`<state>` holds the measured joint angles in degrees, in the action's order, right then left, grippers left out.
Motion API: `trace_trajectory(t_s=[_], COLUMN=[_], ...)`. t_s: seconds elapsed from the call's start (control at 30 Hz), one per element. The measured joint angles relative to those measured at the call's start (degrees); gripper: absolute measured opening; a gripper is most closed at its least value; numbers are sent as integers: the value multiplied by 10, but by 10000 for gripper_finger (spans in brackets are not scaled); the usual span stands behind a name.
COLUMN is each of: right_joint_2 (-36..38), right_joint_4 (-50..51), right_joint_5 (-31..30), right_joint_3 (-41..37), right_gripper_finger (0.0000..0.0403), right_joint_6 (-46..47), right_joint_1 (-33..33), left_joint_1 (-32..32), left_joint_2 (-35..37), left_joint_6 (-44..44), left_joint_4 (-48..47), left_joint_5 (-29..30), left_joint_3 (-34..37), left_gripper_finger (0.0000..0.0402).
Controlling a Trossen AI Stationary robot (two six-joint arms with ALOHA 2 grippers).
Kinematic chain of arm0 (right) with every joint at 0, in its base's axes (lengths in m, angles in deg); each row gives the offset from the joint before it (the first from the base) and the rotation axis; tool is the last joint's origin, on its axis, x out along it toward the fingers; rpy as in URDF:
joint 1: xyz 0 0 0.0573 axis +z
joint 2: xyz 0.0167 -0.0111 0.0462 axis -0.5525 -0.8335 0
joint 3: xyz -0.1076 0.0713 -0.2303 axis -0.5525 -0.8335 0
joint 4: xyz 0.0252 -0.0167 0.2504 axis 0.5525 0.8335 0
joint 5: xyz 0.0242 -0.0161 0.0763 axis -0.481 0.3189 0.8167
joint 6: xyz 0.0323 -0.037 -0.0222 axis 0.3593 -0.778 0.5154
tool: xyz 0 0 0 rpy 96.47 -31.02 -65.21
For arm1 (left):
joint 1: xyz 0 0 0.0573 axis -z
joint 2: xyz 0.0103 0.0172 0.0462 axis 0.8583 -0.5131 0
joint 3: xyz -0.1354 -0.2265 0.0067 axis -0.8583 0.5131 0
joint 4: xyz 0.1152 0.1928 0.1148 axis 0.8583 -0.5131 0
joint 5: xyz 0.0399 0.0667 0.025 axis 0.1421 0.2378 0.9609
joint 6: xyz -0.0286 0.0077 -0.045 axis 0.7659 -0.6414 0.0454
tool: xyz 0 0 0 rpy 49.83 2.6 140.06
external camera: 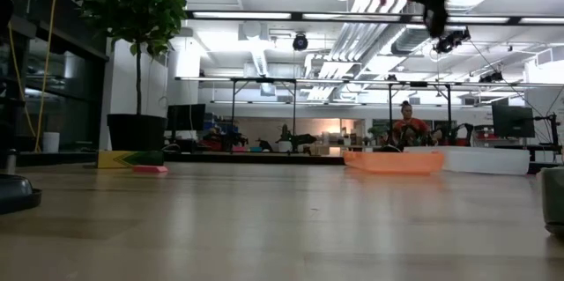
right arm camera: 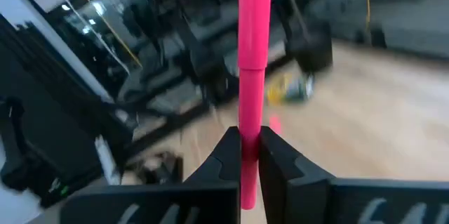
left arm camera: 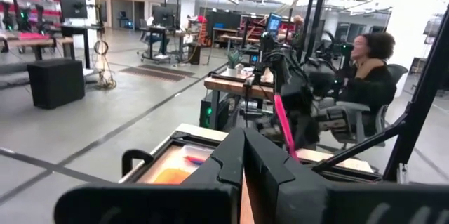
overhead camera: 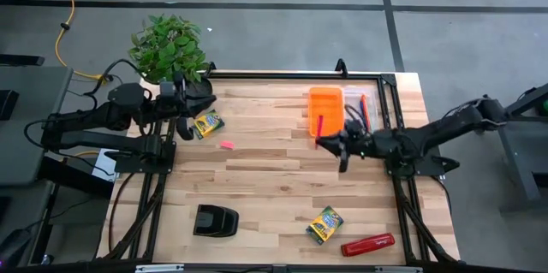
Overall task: Pack school essentials
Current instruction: Put the pink pen into the orange supply box
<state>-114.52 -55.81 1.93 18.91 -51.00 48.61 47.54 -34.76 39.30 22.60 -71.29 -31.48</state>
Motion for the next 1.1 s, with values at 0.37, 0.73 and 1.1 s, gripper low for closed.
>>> trace_trajectory(t_s=[0.37, 0.73, 1.1], right_joint_2=[-55, -52, -43], right_joint_4=[34, 37, 196], right_joint_5=[134, 150, 61], right_joint_3=[150, 147, 191], right_gripper_finger=[1, 0, 0], right_joint_6=[-177, -168, -56], right_joint_1=[-115, -124, -161], left_joint_1=[0, 0, 0], left_joint_2=[0, 0, 0], left_joint_6=[67, 66, 67], left_joint_4=[1, 1, 1], left_joint_5=[-42, -42, -42], left_joint_3=[0, 0, 0], left_gripper_finger=[0, 0, 0])
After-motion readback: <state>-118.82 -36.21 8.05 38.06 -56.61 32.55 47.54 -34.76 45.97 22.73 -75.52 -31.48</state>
